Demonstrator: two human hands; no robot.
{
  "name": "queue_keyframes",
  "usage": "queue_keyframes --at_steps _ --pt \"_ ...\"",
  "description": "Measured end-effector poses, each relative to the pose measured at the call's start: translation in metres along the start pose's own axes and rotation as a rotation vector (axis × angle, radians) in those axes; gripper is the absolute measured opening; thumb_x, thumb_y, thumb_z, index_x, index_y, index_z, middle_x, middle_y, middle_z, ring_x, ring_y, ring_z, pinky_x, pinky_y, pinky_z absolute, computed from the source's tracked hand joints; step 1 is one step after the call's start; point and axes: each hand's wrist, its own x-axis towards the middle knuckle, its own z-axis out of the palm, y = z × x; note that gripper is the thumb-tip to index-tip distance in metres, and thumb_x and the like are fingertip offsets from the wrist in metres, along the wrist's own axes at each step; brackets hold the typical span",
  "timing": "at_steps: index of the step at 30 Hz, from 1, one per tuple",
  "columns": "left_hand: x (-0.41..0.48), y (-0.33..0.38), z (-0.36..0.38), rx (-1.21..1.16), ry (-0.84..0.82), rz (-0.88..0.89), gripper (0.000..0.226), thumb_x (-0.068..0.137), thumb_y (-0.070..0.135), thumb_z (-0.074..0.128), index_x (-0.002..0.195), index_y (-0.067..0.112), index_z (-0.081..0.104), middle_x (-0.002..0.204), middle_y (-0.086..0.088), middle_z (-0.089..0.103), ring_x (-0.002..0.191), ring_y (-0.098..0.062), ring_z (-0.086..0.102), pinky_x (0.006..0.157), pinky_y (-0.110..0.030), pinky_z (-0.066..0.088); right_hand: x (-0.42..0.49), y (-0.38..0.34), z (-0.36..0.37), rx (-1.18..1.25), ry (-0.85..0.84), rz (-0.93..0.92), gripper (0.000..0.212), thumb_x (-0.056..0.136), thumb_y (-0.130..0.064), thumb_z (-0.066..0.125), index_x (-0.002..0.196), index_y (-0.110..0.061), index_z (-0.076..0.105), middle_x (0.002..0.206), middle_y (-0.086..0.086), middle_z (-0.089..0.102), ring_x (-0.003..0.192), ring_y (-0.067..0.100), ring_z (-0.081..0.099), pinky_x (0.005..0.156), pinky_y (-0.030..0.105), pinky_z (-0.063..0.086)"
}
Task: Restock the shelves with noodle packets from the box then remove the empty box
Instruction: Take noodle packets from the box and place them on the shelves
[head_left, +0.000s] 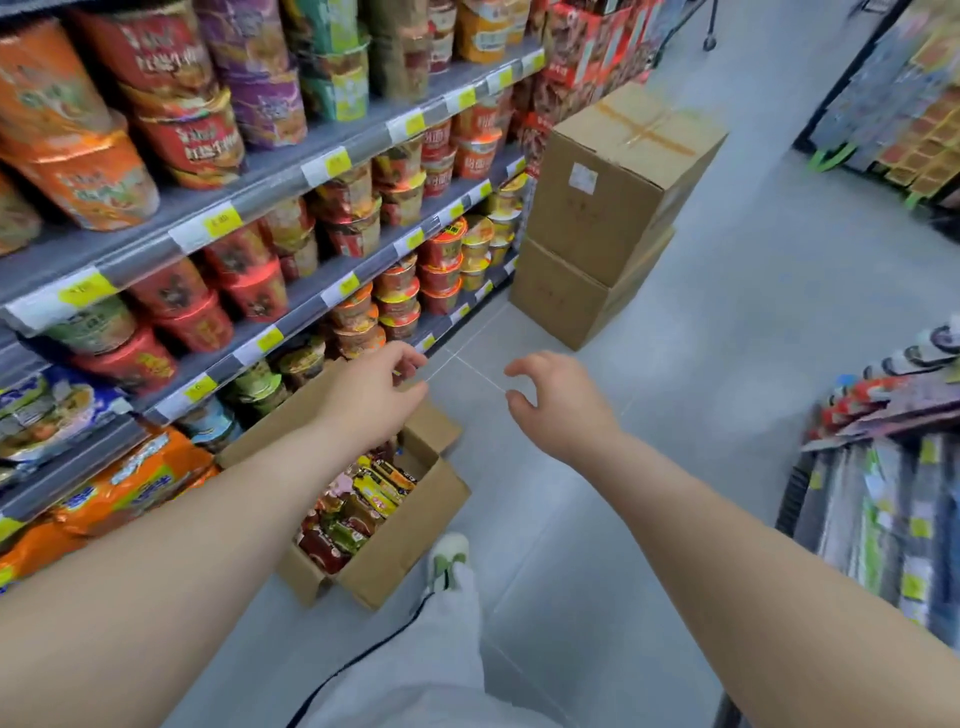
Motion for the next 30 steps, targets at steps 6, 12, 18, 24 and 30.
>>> queue_keyframes --at_steps 6,12,18,24,30 --pt "0.124 0.013 0.005 -0.007 0.024 -0.029 0.024 0.087 0.023 0.062 0.111 0.02 0.061 0.103 0.006 0.058 0.093 -0.014 0.054 0.079 -0.025 0.038 0.127 0.032 -0.019 -0.007 -0.061 -0.023 0.033 0.092 -0.023 0.052 0.123 -0.015 0.058 0.122 0.005 0.058 0.119 0.023 0.048 0.097 0.036 0.041" --pt "0.212 0.017 -0.012 -0.02 0.037 -0.114 0.021 0.088 0.024 0.061 0.109 0.024 0.06 0.105 0.005 0.059 0.091 -0.012 0.056 0.076 -0.024 0.039 0.231 0.046 -0.03 -0.015 -0.092 -0.125 0.03 0.09 -0.02 0.053 0.119 -0.013 0.06 0.114 0.007 0.06 0.111 0.025 0.049 0.09 0.037 0.044" --pt "0.268 -0.003 -0.02 -0.011 0.195 -0.335 0.023 0.087 0.027 0.062 0.11 0.026 0.061 0.105 0.007 0.058 0.087 -0.011 0.056 0.073 -0.023 0.037 0.343 0.046 -0.015 0.012 -0.223 -0.363 0.028 0.086 -0.018 0.059 0.113 -0.012 0.063 0.108 0.008 0.062 0.106 0.028 0.052 0.086 0.039 0.046" --pt "0.282 -0.011 -0.013 -0.105 0.461 -0.672 0.027 0.086 0.02 0.063 0.113 0.019 0.061 0.106 0.004 0.06 0.087 -0.013 0.056 0.075 -0.02 0.038 0.44 0.023 -0.001 0.019 -0.418 -0.646 0.031 0.088 -0.019 0.057 0.117 -0.01 0.063 0.115 0.01 0.062 0.113 0.026 0.051 0.092 0.032 0.041" --pt "0.252 0.001 0.006 -0.239 0.734 -0.972 0.024 0.085 0.019 0.064 0.109 0.02 0.061 0.105 0.002 0.062 0.09 -0.014 0.058 0.085 -0.028 0.048 0.466 -0.02 0.024 -0.055 -0.626 -1.001 0.028 0.089 -0.017 0.056 0.115 -0.011 0.063 0.118 0.009 0.061 0.116 0.026 0.049 0.093 0.031 0.039"
